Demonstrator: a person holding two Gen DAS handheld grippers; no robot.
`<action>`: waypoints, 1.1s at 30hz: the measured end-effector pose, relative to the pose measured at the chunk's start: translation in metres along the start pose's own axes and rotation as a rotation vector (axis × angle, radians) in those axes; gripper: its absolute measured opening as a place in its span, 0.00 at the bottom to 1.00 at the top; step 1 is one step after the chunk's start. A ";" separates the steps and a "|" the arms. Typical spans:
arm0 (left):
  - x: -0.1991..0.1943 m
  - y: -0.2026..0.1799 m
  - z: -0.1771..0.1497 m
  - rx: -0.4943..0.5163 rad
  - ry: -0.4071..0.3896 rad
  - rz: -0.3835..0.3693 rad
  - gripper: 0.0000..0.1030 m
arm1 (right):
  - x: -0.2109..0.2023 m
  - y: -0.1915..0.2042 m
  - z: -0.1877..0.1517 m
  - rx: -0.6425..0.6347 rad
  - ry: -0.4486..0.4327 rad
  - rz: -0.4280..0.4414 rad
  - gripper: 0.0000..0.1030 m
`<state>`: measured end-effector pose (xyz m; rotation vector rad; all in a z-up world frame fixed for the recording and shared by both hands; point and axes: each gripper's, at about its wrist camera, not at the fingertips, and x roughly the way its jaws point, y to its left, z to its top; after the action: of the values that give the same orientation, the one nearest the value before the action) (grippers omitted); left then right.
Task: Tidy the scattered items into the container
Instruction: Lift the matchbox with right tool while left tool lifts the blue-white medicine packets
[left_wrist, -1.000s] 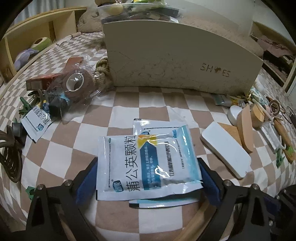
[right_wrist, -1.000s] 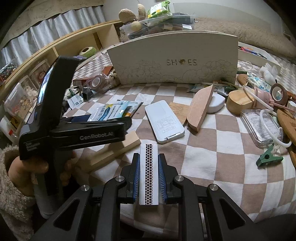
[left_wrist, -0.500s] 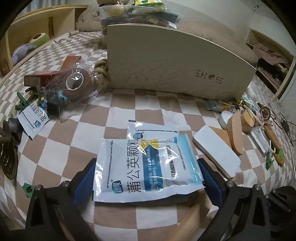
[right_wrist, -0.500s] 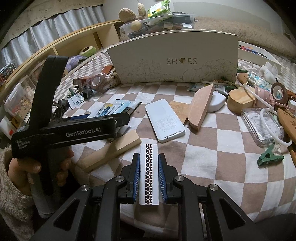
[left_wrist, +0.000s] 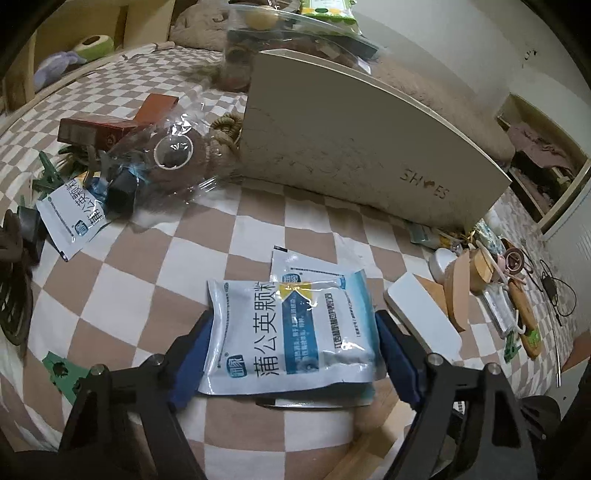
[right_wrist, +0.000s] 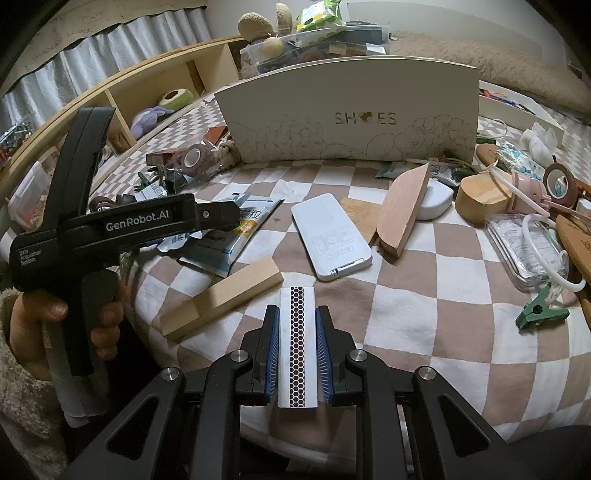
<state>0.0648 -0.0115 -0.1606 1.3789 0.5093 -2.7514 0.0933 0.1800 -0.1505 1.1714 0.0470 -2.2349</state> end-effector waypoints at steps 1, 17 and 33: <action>0.000 -0.001 0.000 0.002 -0.002 0.002 0.81 | 0.000 0.000 0.000 0.000 0.000 0.000 0.20; -0.014 -0.007 -0.003 0.089 -0.074 0.086 0.78 | -0.001 -0.001 0.003 0.016 -0.021 0.011 0.20; -0.022 -0.011 -0.001 0.114 -0.105 0.067 0.78 | 0.003 0.008 0.002 -0.053 0.000 -0.037 0.20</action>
<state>0.0774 -0.0036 -0.1416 1.2394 0.3006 -2.8186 0.0950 0.1717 -0.1498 1.1506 0.1282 -2.2514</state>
